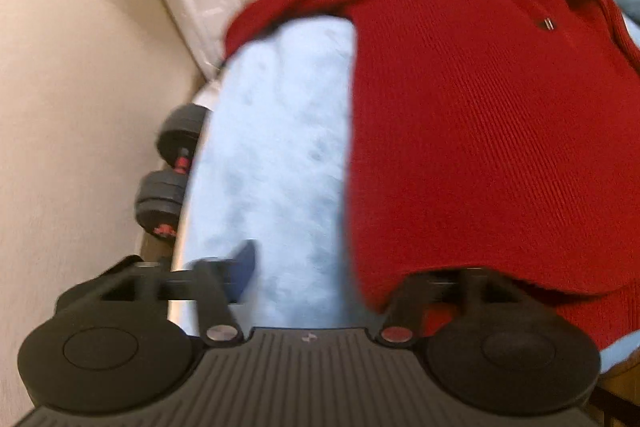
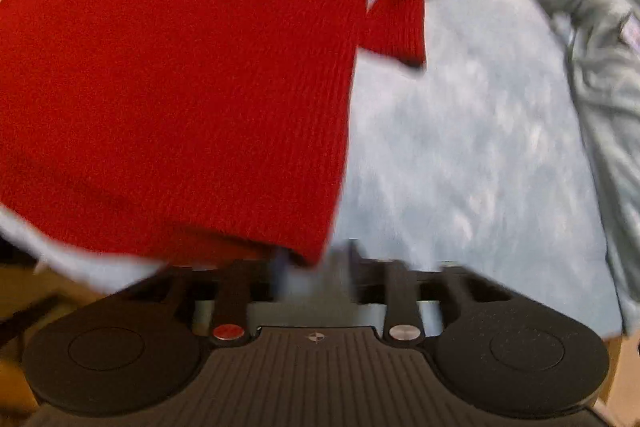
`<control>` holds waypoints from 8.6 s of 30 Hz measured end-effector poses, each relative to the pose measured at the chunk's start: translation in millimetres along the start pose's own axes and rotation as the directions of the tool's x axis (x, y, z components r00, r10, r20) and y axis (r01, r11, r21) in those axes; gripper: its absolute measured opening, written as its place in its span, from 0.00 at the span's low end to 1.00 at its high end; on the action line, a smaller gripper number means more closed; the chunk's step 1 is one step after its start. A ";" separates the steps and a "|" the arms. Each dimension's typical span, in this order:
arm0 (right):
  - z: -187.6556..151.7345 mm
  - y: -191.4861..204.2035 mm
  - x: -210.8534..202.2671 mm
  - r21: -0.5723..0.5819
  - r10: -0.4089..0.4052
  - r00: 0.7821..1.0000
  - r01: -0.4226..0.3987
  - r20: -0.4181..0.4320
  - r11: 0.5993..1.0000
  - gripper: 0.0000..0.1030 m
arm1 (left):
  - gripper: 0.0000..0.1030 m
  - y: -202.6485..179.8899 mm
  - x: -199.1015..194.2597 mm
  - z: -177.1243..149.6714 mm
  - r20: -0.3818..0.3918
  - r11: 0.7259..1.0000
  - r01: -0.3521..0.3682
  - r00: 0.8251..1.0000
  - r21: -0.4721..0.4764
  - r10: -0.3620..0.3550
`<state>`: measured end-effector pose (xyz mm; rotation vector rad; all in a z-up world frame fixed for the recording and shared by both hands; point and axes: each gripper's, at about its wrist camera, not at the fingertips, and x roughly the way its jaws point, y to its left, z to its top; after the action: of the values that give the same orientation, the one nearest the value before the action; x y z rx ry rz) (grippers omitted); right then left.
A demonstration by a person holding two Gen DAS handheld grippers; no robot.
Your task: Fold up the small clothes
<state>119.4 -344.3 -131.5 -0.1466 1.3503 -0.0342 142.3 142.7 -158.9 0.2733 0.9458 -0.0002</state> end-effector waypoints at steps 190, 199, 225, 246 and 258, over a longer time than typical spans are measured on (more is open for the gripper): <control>272.7 -15.3 112.8 0.222 0.126 0.878 -0.252 0.462 0.942 0.64 | 1.00 -59.2 194.8 285.5 0.041 0.983 0.179 0.983 0.043 -0.181; 95.1 -12.7 -16.5 0.242 0.131 0.836 -0.299 0.533 0.923 0.65 | 1.00 -42.5 58.1 197.1 0.090 0.998 0.065 0.994 0.000 -0.065; -47.6 20.4 -182.2 0.183 0.116 0.690 -0.345 0.715 0.921 0.69 | 1.00 -108.4 -228.0 81.3 0.388 0.989 0.120 0.910 0.090 -0.145; 24.9 -45.7 -90.0 0.372 -0.013 0.731 -0.333 0.683 0.866 0.69 | 1.00 -137.0 -142.7 160.9 0.292 0.993 0.115 0.949 0.021 -0.117; 97.9 -142.1 13.0 0.608 -0.117 0.728 -0.459 0.675 0.648 0.70 | 1.00 -188.6 -66.3 206.8 0.248 0.997 0.046 0.967 0.060 -0.060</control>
<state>226.2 -478.1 -105.6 0.6580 0.5109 -0.3388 246.3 -95.1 -35.0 0.2899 0.7029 -0.1069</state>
